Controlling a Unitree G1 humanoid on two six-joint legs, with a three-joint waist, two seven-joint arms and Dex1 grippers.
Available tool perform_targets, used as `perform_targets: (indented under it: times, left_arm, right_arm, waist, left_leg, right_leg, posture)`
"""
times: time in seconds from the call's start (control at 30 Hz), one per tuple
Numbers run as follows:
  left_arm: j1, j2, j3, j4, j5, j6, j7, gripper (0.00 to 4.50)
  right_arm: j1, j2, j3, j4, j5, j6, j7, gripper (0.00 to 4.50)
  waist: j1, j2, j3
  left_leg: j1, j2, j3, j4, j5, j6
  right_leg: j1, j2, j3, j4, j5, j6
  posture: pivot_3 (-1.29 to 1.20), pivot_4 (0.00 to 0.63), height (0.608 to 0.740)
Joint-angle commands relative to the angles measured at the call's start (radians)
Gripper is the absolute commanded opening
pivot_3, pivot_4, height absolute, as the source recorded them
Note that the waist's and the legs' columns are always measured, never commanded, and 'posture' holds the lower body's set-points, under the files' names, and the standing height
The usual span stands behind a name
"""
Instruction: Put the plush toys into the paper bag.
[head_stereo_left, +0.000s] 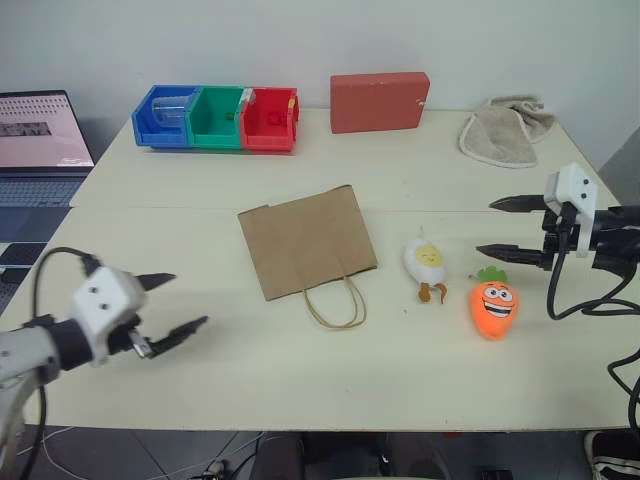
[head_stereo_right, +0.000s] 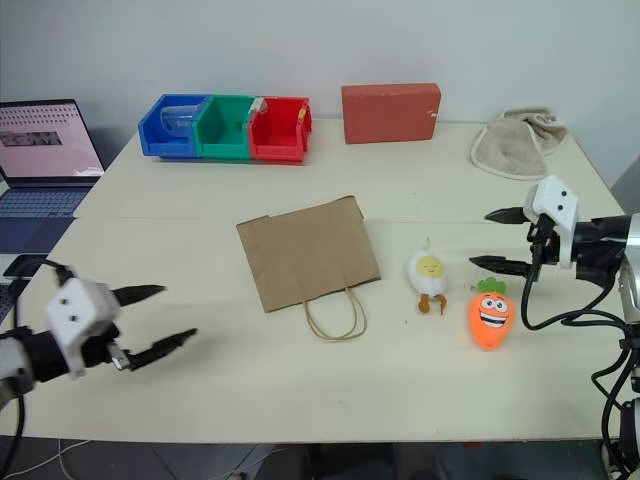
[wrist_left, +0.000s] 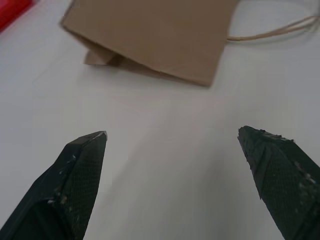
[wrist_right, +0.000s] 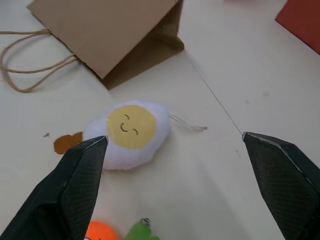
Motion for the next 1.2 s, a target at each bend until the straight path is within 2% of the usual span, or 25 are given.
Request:
perform_targets:
  times: [0.03,0.13,0.23,0.3,0.43,0.67,0.77,1.0,1.07,1.17,1.2]
  left_arm:
    - [-0.092,-0.017,-0.143,-0.077,0.024,0.008,0.027,4.48]
    - [-0.145,-0.033,-0.222,-0.1,0.023,0.028,0.032,4.48]
    - [-0.274,-0.084,-0.39,-0.081,0.064,0.037,0.033,4.48]
    - [-0.316,-0.103,-0.448,-0.073,0.088,0.042,0.034,4.48]
    - [-0.427,-0.202,-0.599,0.031,0.157,-0.022,0.024,4.48]
    - [-0.518,-0.285,-0.713,0.226,0.265,-0.193,0.005,4.48]
    - [-0.542,-0.315,-0.708,0.285,0.27,-0.223,0.018,3.9]
    - [-0.589,-0.334,-0.714,0.349,0.26,-0.256,-0.039,1.7]
    - [-0.598,-0.335,-0.712,0.359,0.257,-0.26,-0.053,1.21]
    - [-0.61,-0.337,-0.711,0.371,0.253,-0.26,-0.072,0.12]
    - [-0.614,-0.339,-0.711,0.376,0.252,-0.261,-0.078,0.05]
  right_arm:
    - [0.019,-0.033,-0.017,-0.147,0.06,0.074,0.017,4.5]
    - [0.063,-0.05,-0.02,-0.235,0.093,0.13,0.023,4.5]
    - [0.15,-0.067,0.004,-0.369,0.109,0.167,0.019,4.5]
    - [0.18,-0.071,0.002,-0.422,0.128,0.197,0.006,4.5]
    - [0.249,-0.07,0.016,-0.555,0.173,0.25,-0.012,4.5]
    - [0.291,-0.08,-0.001,-0.663,0.237,0.327,-0.056,4.5]
    - [0.309,-0.087,-0.011,-0.688,0.248,0.336,-0.072,4.5]
    - [0.351,-0.085,-0.035,-0.736,0.284,0.356,-0.112,4.5]
    - [0.36,-0.086,-0.037,-0.743,0.289,0.355,-0.121,4.5]
    - [0.378,-0.081,-0.038,-0.753,0.285,0.349,-0.139,4.5]
    - [0.384,-0.076,-0.036,-0.756,0.281,0.345,-0.147,4.5]
  waist:
    - [0.003,0.0,0.0]
    - [0.006,0.0,0.0]
    - [0.015,0.0,0.0]
    - [0.021,0.0,0.0]
    - [0.024,0.0,0.0]
    - [0.023,0.0,0.0]
    - [0.024,0.0,0.0]
    - [0.025,0.0,0.0]
    - [0.025,0.0,0.0]
    - [0.025,0.0,0.0]
    - [0.025,0.0,0.0]
  left_leg:
    - [0.0,0.0,0.0,0.0,0.0,0.0]
    - [0.0,0.0,0.0,0.001,0.0,0.0]
    - [0.0,0.0,-0.001,0.001,0.0,0.0]
    - [0.0,0.0,-0.001,0.002,0.0,0.0]
    - [-0.001,-0.001,-0.001,0.003,0.0,0.0]
    - [-0.001,-0.001,-0.001,0.004,0.0,0.0]
    - [-0.002,-0.001,-0.001,0.004,0.0,0.0]
    - [-0.002,-0.001,-0.002,0.004,0.0,0.0]
    - [-0.003,-0.001,-0.002,0.004,0.0,0.0]
    - [-0.003,-0.001,-0.002,0.004,0.0,0.0]
    - [-0.003,-0.001,-0.002,0.004,0.0,0.0]
  right_leg:
    - [0.0,0.0,0.0,0.0,0.0,0.0]
    - [0.0,0.0,0.0,0.0,0.001,0.002]
    - [0.0,0.0,0.0,0.0,0.002,0.004]
    - [0.001,0.001,0.0,0.0,0.004,0.006]
    - [0.001,0.001,0.0,-0.001,0.006,0.01]
    - [0.001,0.001,0.001,-0.001,0.005,0.009]
    - [0.001,0.001,0.001,-0.001,0.006,0.01]
    - [0.001,0.001,0.0,-0.001,0.008,0.013]
    - [0.001,0.001,0.001,-0.001,0.008,0.013]
    - [0.001,0.001,0.0,-0.001,0.008,0.013]
    - [0.001,0.001,0.0,-0.001,0.008,0.013]
  posture:
    - [0.0,0.15,0.74]
    - [0.0,0.15,0.74]
    - [0.0,0.15,0.74]
    - [0.0,0.15,0.74]
    - [0.0,0.15,0.74]
    - [0.0,0.15,0.74]
    - [0.0,0.15,0.74]
    - [0.0,0.15,0.74]
    - [0.0,0.15,0.74]
    - [0.0,0.15,0.74]
    - [0.0,0.15,0.74]
